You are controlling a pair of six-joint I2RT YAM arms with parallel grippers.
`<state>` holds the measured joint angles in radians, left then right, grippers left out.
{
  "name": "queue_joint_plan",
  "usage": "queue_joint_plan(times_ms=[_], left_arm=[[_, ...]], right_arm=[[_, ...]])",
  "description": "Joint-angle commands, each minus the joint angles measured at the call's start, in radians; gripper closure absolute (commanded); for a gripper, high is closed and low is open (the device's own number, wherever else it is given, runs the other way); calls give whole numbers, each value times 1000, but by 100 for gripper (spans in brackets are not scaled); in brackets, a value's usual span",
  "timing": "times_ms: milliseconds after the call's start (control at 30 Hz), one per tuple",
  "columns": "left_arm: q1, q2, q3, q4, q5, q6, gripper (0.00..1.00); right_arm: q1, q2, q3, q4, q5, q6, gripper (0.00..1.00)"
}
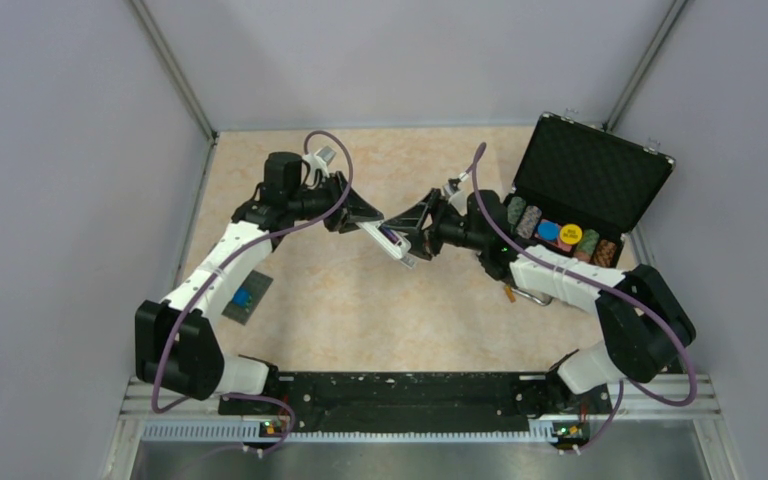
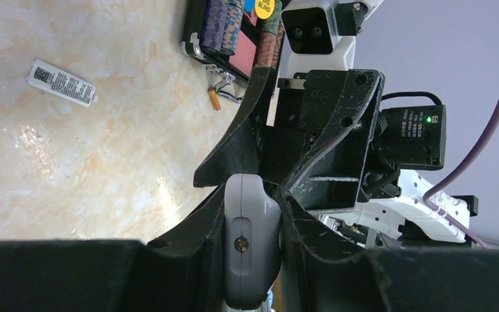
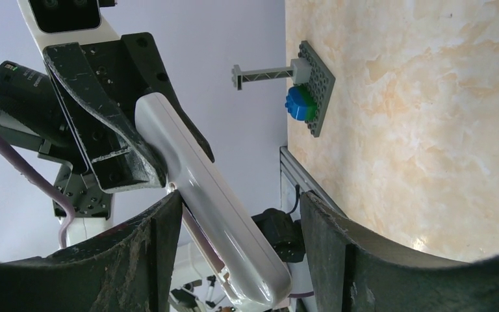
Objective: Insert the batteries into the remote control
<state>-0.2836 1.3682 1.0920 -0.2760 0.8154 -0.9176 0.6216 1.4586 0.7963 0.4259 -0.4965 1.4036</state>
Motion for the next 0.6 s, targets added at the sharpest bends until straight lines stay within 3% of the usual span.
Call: queue_joint_plan(times_ms=[0, 300, 567], left_arm=[[7, -32, 52, 72, 46, -27, 100], [8, -16, 85, 21, 20, 14, 100], [8, -15, 81, 41, 36, 109, 100]], right_arm=[[-21, -5, -25, -82, 22, -49, 36], [-21, -24, 18, -163, 51, -112, 37], [-47, -89, 40, -162, 72, -149, 12]])
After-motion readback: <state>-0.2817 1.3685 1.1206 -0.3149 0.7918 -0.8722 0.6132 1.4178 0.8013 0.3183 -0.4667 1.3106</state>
